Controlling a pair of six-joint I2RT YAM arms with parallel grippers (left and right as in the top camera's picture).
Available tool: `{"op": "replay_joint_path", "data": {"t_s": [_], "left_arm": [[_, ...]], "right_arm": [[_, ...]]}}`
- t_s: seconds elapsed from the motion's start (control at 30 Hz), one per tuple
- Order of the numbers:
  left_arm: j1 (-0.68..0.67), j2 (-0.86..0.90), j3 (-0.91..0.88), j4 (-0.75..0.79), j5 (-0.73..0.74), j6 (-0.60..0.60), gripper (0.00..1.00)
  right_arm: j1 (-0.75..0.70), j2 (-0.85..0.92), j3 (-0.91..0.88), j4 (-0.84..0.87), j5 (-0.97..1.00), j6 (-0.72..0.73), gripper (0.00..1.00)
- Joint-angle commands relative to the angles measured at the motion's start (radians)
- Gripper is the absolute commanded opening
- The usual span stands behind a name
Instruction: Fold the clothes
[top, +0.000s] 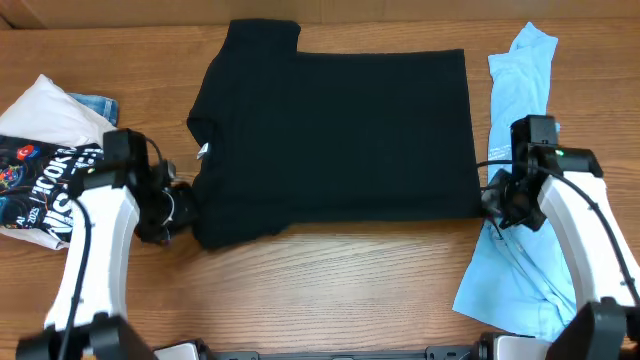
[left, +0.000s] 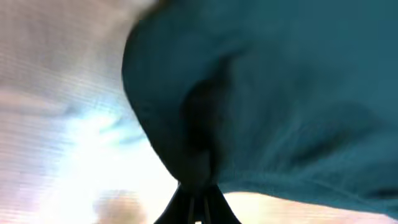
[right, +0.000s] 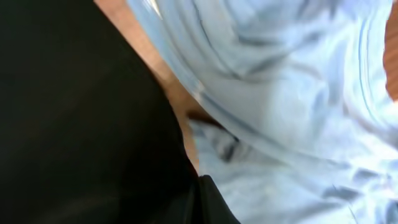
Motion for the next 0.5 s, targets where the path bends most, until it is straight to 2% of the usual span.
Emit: {"op": "replay_joint_path", "data": {"t_s": [0.0, 0.1, 0.27, 0.47], "left_arm": [[0.006, -0.037, -0.002, 0.096, 0.084, -0.068, 0.05], [0.007, -0.015, -0.002, 0.188, 0.092, -0.095, 0.04], [0.006, 0.010, -0.002, 0.343, 0.092, -0.095, 0.04], [-0.035, 0.070, -0.002, 0.532, 0.098, -0.095, 0.11]], "right_arm": [[-0.006, -0.009, 0.000, 0.098, -0.037, -0.058, 0.04], [-0.006, 0.003, 0.000, 0.208, -0.097, -0.125, 0.04], [-0.006, 0.018, 0.000, 0.328, -0.103, -0.151, 0.04], [-0.006, 0.042, 0.000, 0.449, -0.106, -0.162, 0.04]]}}
